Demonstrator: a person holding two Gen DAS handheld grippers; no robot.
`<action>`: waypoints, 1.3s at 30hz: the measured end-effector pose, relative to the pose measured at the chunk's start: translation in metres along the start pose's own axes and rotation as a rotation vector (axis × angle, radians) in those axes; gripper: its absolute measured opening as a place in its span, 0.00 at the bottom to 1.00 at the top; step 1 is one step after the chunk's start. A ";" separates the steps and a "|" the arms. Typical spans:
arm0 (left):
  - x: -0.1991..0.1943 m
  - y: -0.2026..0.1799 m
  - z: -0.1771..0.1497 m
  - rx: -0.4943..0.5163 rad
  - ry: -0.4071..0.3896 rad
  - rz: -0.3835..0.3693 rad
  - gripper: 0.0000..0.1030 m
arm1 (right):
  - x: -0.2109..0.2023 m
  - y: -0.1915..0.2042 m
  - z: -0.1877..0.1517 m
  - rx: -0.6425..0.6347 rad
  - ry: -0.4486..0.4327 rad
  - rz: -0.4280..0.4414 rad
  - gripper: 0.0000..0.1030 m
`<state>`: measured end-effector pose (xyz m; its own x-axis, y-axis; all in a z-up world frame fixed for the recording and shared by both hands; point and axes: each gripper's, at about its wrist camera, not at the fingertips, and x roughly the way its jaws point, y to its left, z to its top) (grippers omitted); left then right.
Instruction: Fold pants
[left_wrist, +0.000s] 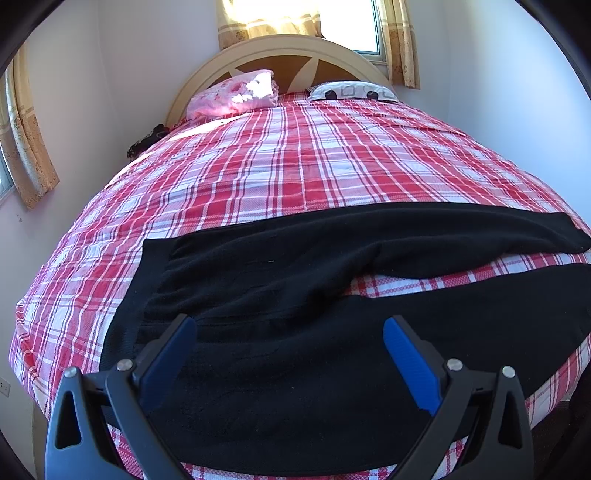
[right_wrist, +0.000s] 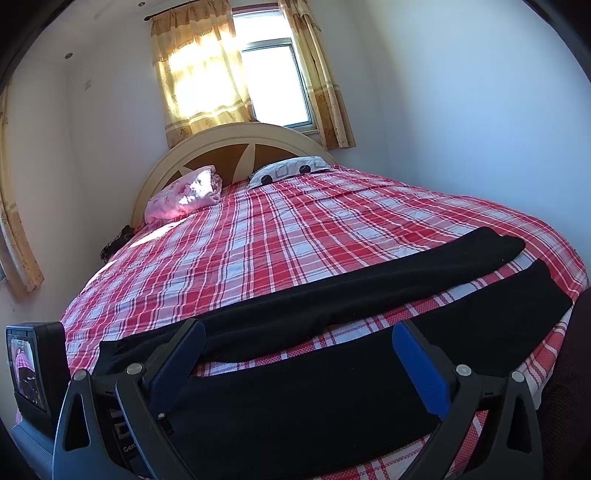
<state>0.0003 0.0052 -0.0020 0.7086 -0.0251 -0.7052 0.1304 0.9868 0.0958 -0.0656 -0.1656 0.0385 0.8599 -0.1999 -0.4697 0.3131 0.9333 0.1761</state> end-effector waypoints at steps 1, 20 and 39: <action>0.000 0.000 0.000 0.001 0.001 0.001 1.00 | 0.000 0.000 0.000 0.000 0.000 0.000 0.99; 0.001 -0.001 -0.002 -0.003 0.004 0.000 1.00 | 0.000 0.002 -0.001 -0.003 0.007 0.001 0.99; 0.010 0.004 -0.002 -0.016 0.036 -0.003 1.00 | 0.009 0.005 -0.003 -0.029 0.019 0.001 0.99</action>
<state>0.0067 0.0088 -0.0100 0.6828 -0.0225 -0.7303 0.1211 0.9892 0.0828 -0.0581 -0.1622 0.0327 0.8525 -0.1932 -0.4857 0.2998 0.9419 0.1516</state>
